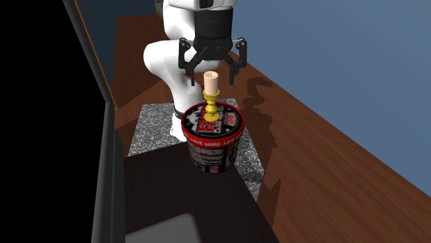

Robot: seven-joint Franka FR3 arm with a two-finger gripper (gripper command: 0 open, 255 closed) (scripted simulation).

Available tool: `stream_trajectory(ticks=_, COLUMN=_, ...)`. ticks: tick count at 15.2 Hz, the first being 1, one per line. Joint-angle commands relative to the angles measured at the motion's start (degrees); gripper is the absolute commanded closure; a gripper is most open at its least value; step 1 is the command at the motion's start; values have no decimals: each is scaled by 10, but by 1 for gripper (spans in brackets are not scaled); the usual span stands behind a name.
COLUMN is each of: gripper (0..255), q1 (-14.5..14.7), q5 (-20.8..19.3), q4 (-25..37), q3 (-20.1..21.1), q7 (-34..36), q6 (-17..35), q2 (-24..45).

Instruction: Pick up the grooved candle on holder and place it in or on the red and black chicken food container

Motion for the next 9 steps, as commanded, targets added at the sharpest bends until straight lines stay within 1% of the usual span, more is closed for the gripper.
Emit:
stream_trajectory(ticks=1, gripper=0, q1=-2, q5=-2, q4=21, q3=-2, q7=0, q6=-16, q2=5)
stream_trajectory(ticks=4, gripper=0, q1=-5, q5=-8, q4=83, q3=-7, q7=1, q6=-60, q2=23)
stream_trajectory(ticks=9, gripper=0, q1=-5, q5=-8, q4=83, q3=-7, q7=1, q6=-60, q2=22)
